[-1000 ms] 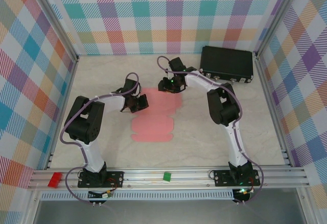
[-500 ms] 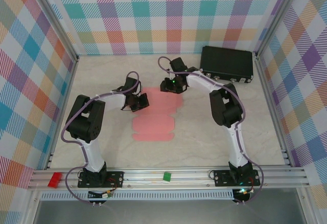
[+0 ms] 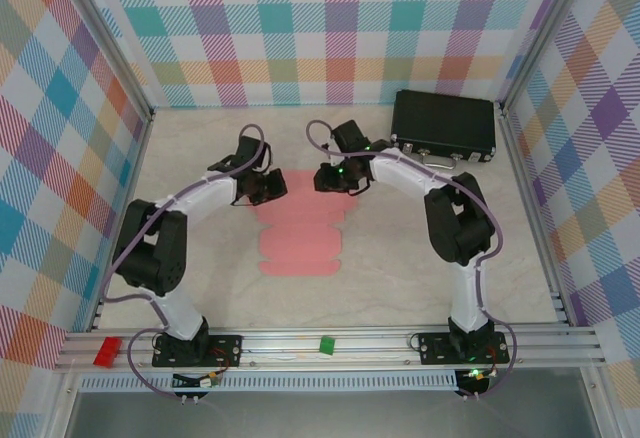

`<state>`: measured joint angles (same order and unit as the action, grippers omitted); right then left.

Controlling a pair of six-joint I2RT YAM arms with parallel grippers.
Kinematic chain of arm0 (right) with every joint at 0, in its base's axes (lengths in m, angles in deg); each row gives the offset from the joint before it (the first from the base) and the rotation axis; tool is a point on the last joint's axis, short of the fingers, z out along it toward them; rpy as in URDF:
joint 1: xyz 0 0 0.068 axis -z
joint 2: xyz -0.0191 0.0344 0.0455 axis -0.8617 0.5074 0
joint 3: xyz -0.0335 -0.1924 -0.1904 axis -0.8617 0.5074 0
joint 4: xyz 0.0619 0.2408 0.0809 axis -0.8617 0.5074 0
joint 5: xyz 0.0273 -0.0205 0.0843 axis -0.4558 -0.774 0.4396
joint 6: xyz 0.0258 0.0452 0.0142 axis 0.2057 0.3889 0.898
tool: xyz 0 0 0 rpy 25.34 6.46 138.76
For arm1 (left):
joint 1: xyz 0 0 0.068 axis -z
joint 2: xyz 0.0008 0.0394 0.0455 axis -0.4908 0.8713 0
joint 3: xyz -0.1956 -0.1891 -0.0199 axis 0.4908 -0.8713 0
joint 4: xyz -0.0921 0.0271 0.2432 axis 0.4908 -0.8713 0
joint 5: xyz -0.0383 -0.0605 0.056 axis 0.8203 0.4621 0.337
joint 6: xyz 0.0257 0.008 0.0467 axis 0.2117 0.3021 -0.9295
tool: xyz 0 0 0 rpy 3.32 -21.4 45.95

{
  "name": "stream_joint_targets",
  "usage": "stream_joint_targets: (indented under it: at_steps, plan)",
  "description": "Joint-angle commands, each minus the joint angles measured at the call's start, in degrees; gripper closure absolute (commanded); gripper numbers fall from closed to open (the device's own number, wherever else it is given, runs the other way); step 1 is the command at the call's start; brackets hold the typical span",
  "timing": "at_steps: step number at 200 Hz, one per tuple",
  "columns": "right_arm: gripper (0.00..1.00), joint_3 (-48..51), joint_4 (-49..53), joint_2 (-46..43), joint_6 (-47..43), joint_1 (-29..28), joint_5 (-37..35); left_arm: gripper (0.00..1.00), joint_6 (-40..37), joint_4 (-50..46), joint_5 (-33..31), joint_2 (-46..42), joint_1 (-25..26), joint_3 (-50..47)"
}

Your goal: Fold the paper box

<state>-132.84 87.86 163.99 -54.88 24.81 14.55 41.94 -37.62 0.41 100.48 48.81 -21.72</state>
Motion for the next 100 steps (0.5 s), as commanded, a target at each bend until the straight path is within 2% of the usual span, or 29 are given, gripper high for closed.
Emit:
stream_joint_targets:
  at_steps: [1, 25, 49, 68, 100]
  plan:
    - [0.75, 0.1, -1.7, 2.6, -0.2, -1.7, 2.3, 0.84, -0.8, -4.5, -7.9, -6.0, -0.5, -3.8]
    - [0.78, -0.3, -1.6, 4.5, 0.1, -3.2, 1.8, 0.81, -0.8, -6.5, -9.3, -10.1, -2.7, -7.8]
    - [0.8, 0.3, -1.8, 5.4, 0.8, -3.7, 1.6, 0.72, -1.4, -9.2, -9.2, -12.3, -3.8, -10.2]
    - [0.81, 1.0, -1.9, 5.6, 1.1, -3.9, 0.8, 0.64, -1.9, -9.0, -6.8, -12.6, -3.9, -11.7]
    - [0.83, 1.3, -1.8, 6.8, 1.4, -3.9, 1.1, 0.57, -1.7, -4.6, -3.2, -11.8, -3.9, -14.2]
